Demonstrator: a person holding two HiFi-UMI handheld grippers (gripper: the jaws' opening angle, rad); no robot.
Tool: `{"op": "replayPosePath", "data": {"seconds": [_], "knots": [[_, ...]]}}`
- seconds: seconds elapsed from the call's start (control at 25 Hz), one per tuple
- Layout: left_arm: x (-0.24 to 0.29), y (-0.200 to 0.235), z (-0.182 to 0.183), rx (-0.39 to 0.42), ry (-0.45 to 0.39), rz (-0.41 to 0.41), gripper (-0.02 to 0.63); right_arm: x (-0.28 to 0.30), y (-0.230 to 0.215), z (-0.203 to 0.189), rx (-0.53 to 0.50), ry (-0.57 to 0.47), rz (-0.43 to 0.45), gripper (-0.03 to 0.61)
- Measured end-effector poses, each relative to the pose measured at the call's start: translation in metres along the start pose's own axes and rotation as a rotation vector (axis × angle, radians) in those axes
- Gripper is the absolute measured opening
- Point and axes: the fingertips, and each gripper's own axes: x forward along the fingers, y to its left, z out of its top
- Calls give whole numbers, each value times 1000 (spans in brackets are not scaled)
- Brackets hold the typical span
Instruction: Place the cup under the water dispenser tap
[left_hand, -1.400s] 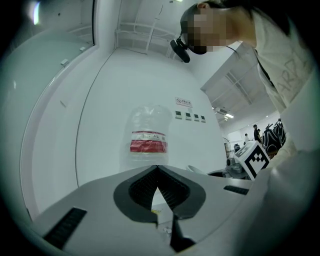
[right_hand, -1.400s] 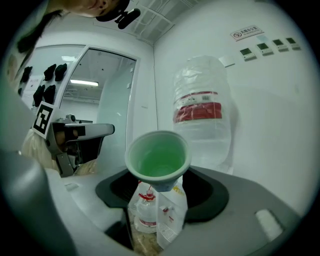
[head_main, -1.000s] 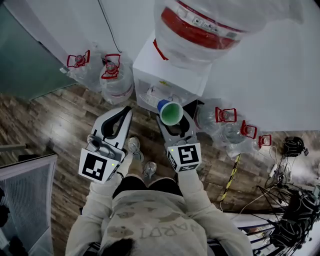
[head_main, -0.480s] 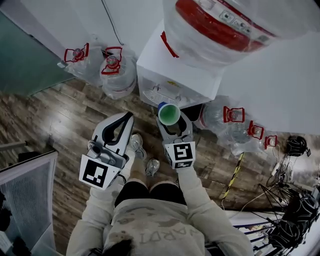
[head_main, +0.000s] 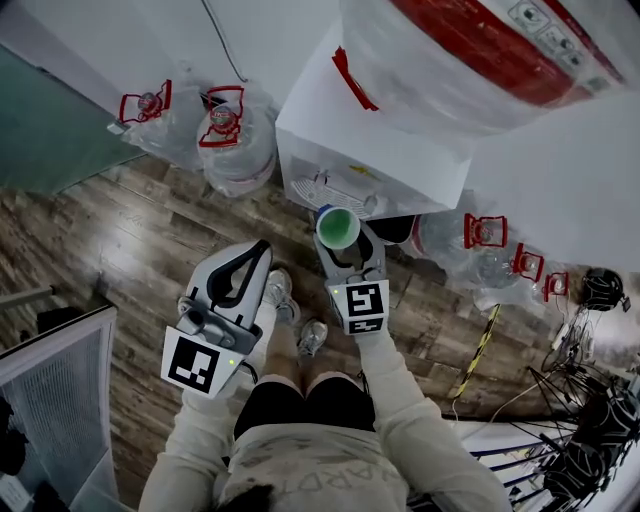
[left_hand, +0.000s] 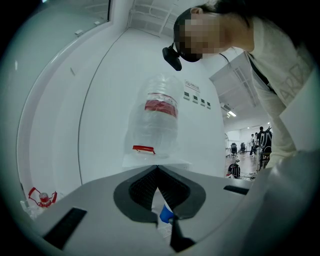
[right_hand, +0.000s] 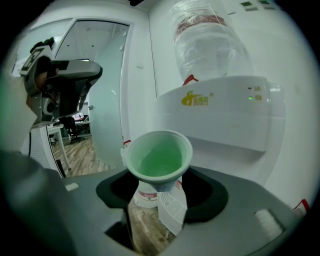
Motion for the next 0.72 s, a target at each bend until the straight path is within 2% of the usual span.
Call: {"op": "replayPosePath", "data": {"seconds": [0.72], "knots": [[11,20,-79,2,19,-37,5,75,-28,-103,14,87,-38,279]]}}
